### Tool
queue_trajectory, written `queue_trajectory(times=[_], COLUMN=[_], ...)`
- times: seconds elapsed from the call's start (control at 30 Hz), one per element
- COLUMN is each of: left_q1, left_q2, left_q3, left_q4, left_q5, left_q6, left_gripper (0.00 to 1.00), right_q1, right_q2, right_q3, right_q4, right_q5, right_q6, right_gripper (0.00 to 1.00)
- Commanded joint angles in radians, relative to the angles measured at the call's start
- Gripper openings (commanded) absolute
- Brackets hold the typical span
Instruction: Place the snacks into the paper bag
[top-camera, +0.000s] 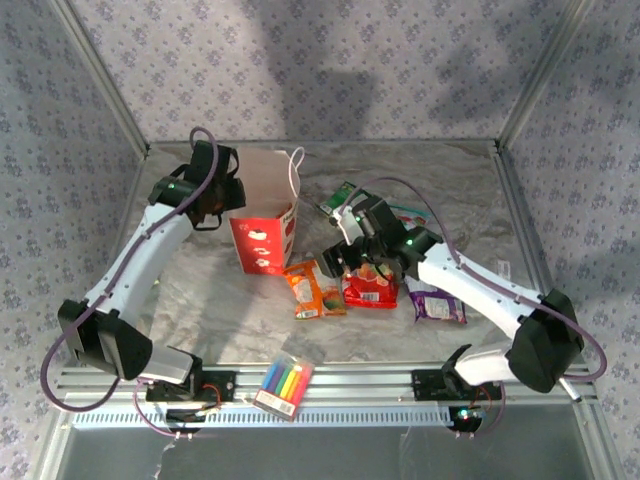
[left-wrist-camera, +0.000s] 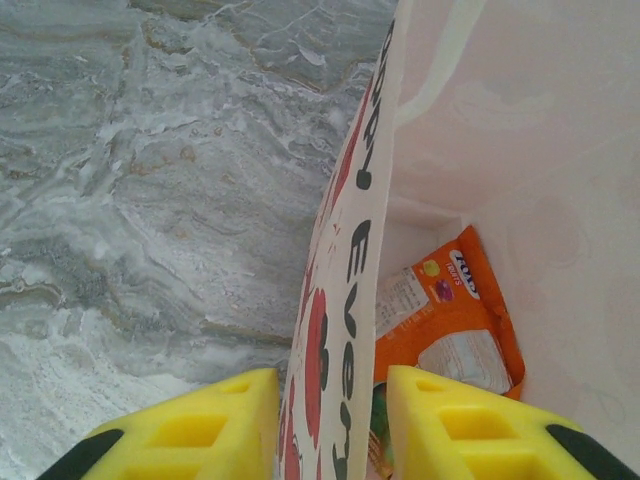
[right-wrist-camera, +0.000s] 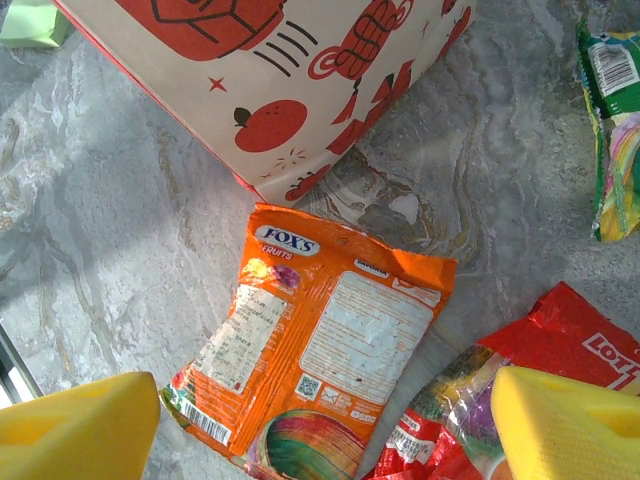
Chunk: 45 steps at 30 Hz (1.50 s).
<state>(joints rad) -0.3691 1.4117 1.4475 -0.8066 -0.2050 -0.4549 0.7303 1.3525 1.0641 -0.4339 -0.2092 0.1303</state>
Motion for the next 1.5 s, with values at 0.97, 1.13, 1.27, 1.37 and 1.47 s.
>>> queue_trajectory(times=[0.97,1.13,1.27,1.37,1.47], left_q1=[0.091,0.091,0.091,0.091,0.091], left_q2=[-0.049,-0.057,-0.063,-0.065,-0.071], left_q3=[-0.067,-0.070,-0.072,-0.075,-0.079], left_q4=[0.074,0.072,0.067,0.067,0.068], left_q5=[0.102,0.103,0.104,0.104,0.103], left_q6=[-0.004,-0.005,-0.004,-0.005,-0.006], left_gripper=[0.07,0.07,0.07,0.07,0.07], right_q1=[0.058,0.073,0.096,0.105,0.116], right_q2=[0.152,0.210,0.248,0.277,0.286], right_q3=[0.066,0.086,0.095,0.099,0.097], right_q4=[-0.132,-0.140,-0.138,-0.147,-0.138], right_q5=[0.016,-0.004,-0.018,-0.004,-0.005], right_q6=[0.063,0.107,0.112,0.136,0.145], right_gripper=[0.89,0.90,0.93,0.98,1.00])
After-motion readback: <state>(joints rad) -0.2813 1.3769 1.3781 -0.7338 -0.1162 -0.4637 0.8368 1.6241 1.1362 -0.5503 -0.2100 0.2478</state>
